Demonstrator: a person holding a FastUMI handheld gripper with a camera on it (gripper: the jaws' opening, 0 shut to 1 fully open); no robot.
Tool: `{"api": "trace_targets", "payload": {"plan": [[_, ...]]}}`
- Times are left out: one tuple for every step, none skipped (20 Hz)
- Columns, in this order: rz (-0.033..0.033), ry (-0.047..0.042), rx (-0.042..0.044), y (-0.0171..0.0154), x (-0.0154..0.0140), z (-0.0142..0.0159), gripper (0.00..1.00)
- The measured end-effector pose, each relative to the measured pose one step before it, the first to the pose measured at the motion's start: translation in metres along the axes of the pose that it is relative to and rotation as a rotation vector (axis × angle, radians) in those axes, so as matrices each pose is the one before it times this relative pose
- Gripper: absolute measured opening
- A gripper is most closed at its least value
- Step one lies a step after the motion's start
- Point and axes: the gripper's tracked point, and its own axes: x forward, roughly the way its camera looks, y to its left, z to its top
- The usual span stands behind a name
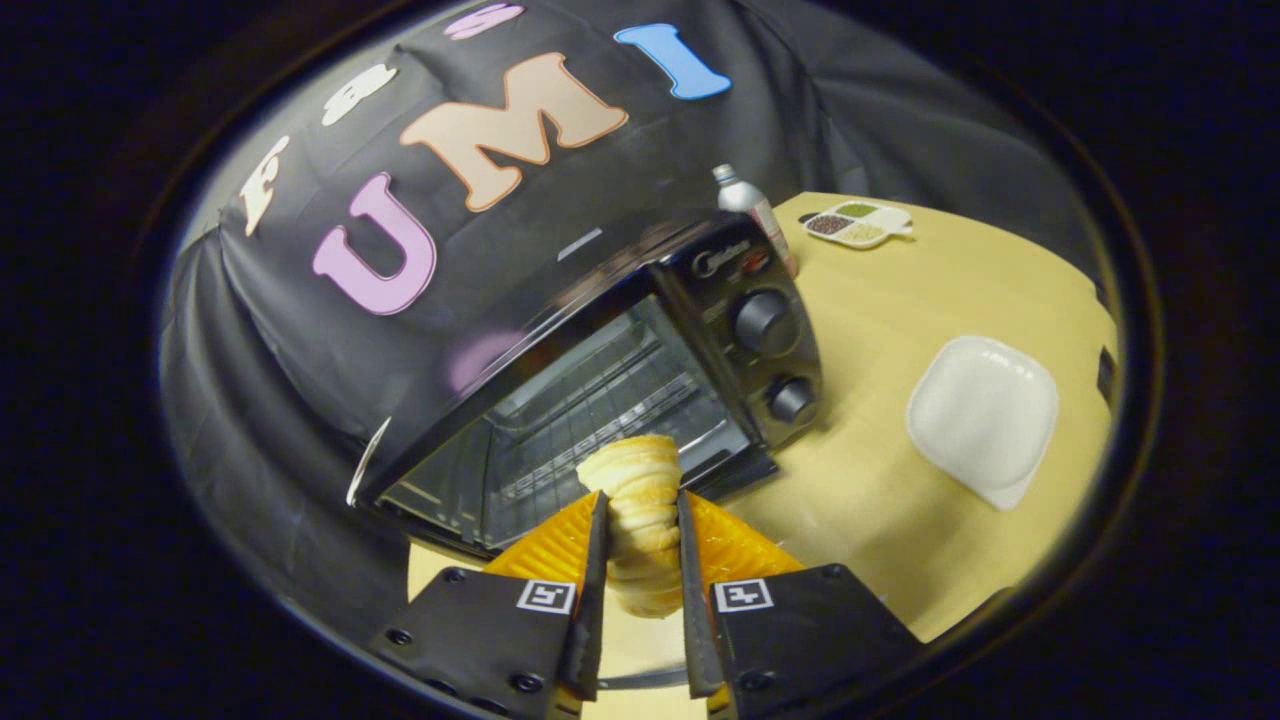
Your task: Open the toaster oven, put the food inside, and close the toaster oven door.
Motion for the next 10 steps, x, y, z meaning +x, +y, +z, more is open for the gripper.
{"api": "trace_targets", "payload": {"plan": [[-0.00011,-0.00422,0.02340,0.00776,0.00430,-0.00384,0.36],[-0.00174,-0.00527,0.02093,0.00718,0.00528,-0.00378,0.36],[-0.00404,-0.00616,0.01631,0.00587,0.00578,-0.00340,0.36],[-0.00996,-0.00485,0.01501,0.00352,0.00527,-0.00336,0.36],[-0.00379,-0.00818,0.01757,0.00570,0.00575,-0.00197,0.36],[-0.00321,-0.01086,0.02065,0.00558,0.00548,-0.00088,0.36],[-0.00193,-0.01451,0.02295,0.00608,0.00504,0.00059,0.36],[-0.00460,-0.01478,0.02278,0.00424,0.00519,0.00005,0.36],[-0.00596,-0.01636,0.02246,0.00376,0.00471,0.00102,0.36],[-0.00722,-0.01667,0.02145,0.00156,0.00531,0.00053,0.36]]}}
